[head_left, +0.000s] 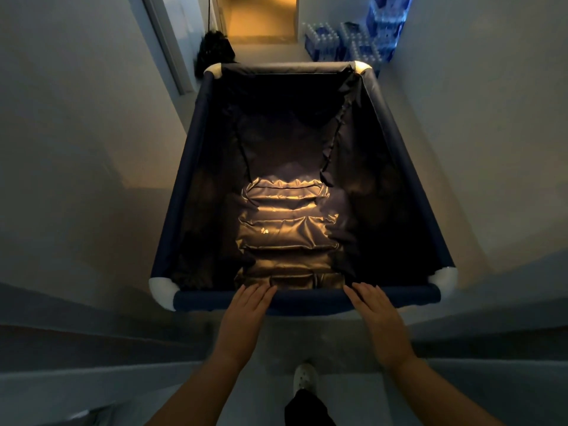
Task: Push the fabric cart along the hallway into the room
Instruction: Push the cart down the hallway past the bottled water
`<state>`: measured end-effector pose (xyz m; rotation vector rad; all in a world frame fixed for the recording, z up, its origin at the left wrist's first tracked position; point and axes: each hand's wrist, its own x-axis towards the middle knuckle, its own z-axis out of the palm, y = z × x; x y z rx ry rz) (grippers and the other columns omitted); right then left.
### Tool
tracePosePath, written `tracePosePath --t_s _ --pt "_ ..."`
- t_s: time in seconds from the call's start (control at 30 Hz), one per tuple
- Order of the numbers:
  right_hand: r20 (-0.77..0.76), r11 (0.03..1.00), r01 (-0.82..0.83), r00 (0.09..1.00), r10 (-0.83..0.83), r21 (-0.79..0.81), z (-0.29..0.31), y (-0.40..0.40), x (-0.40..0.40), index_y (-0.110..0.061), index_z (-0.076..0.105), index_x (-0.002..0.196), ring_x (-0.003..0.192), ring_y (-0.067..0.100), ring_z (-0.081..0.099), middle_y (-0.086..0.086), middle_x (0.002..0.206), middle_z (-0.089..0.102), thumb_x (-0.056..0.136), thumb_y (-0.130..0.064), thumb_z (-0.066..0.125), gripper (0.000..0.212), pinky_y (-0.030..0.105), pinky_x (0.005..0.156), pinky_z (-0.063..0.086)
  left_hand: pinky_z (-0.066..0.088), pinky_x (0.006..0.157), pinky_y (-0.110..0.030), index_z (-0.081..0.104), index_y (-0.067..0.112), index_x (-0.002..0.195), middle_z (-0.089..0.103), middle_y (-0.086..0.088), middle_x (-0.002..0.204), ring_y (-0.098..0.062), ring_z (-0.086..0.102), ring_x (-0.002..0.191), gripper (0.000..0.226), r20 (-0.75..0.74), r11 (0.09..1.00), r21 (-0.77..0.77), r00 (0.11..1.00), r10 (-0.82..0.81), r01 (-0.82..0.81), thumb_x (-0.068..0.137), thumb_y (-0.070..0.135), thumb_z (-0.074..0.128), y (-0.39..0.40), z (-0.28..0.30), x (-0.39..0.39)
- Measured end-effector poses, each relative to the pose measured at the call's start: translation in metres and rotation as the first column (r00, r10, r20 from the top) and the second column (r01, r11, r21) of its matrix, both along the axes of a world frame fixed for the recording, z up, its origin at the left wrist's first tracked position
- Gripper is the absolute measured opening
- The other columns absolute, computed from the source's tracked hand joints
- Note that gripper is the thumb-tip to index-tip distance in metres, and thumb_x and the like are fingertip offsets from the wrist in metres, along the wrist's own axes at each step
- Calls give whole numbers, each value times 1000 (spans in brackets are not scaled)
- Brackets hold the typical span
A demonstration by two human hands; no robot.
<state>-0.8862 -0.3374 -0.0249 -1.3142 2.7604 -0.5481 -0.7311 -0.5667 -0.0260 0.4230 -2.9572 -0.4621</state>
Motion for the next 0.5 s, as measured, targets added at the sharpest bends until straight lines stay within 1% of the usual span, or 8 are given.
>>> tracePosePath --t_s 0.07,0.13,0.17,0.23,0.3,0.4,0.5 --pt "20 1000 24 1000 -24 13 -1 -11 -14 -7 51 130 118 39 50 18 128 56 58 15 78 80 51 101 32 21 108 -36 60 5 121 66 -11 117 -26 59 111 72 -21 1000 -12 1000 4 -5 53 -16 73 -12 0 -17" --pt "8 999 21 1000 -21 26 -2 -22 -27 -6 51 130 118 40 50 19 127 56 58 15 79 81 52 99 31 24 111 -41 59 5 122 65 -11 119 -26 58 113 71 -33 1000 -12 999 -4 4 56 -15 73 -25 -1 -31" --pt "-7 1000 16 1000 -16 27 -3 -28 -34 -5 51 130 117 40 51 20 127 56 57 15 78 81 53 100 31 29 108 -46 58 5 122 64 -11 120 -26 58 112 73 -24 1000 -11 1000 -12 11 54 -16 75 -32 -1 -39" --pt "-29 999 23 999 -22 35 -5 -40 -46 -4 51 129 114 41 53 21 124 57 55 18 78 82 54 100 29 32 101 -55 58 4 123 64 -12 121 -27 59 112 77 -5 1000 -17 1000 -24 24 51 -16 77 -45 1 -52" --pt "-37 998 47 998 -45 40 -8 -51 -56 -4 51 129 114 41 53 21 124 57 53 21 76 84 54 100 28 33 100 -55 58 4 122 64 -12 120 -28 59 111 76 -7 999 -25 999 -36 36 52 -16 76 -56 1 -66" --pt "-22 997 57 998 -56 49 -11 -64 -70 -4 50 130 116 42 51 22 126 55 56 21 73 82 54 100 30 36 100 -52 58 4 122 64 -12 119 -28 60 110 75 -29 998 -20 998 -58 58 52 -16 75 -73 1 -83" --pt "-49 997 62 997 -60 52 -11 -77 -87 -3 50 130 116 41 51 22 127 55 59 24 69 78 55 102 32 36 98 -58 58 3 122 64 -14 119 -30 59 111 75 -42 998 -6 997 -68 67 52 -19 74 -88 -2 -101"
